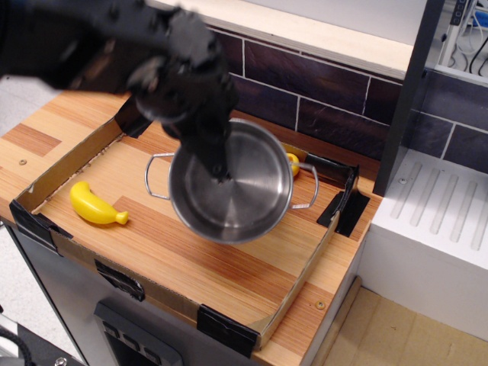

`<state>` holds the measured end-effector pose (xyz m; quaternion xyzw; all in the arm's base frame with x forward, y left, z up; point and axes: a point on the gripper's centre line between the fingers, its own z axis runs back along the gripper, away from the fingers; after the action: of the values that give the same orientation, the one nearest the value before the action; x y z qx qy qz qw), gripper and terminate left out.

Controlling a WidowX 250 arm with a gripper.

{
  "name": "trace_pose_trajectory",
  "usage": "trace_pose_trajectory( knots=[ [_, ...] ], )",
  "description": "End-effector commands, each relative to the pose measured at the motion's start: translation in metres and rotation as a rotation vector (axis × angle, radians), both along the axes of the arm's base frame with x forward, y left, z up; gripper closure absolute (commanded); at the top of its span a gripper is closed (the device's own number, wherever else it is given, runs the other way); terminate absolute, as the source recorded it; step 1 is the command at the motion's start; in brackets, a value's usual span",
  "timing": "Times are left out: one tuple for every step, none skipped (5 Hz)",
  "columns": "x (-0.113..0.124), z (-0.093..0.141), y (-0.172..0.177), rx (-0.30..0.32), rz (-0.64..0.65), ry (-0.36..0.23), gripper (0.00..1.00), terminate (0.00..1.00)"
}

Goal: Topple metal pot

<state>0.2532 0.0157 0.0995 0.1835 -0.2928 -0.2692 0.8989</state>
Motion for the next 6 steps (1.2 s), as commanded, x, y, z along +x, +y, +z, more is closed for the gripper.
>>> trace_pose_trajectory(
  knots=[
    [-0.011, -0.006, -0.001, 0.083, -0.133, -0.065, 1.00, 0.00],
    [-0.016, -0.007, -0.004, 0.080, -0.124, -0.017, 0.00, 0.00],
    [-0.021, -0.009, -0.006, 0.072, -0.102, 0.042, 0.00, 0.00],
    [-0.032, -0.014, -0.007, 0.107, -0.132, 0.039, 0.00, 0.00],
    [-0.041, -0.011, -0.004, 0.093, -0.128, 0.088, 0.00, 0.00],
    [-0.047, -0.006, -0.002, 0.091, -0.119, 0.145, 0.00, 0.00]
  ],
)
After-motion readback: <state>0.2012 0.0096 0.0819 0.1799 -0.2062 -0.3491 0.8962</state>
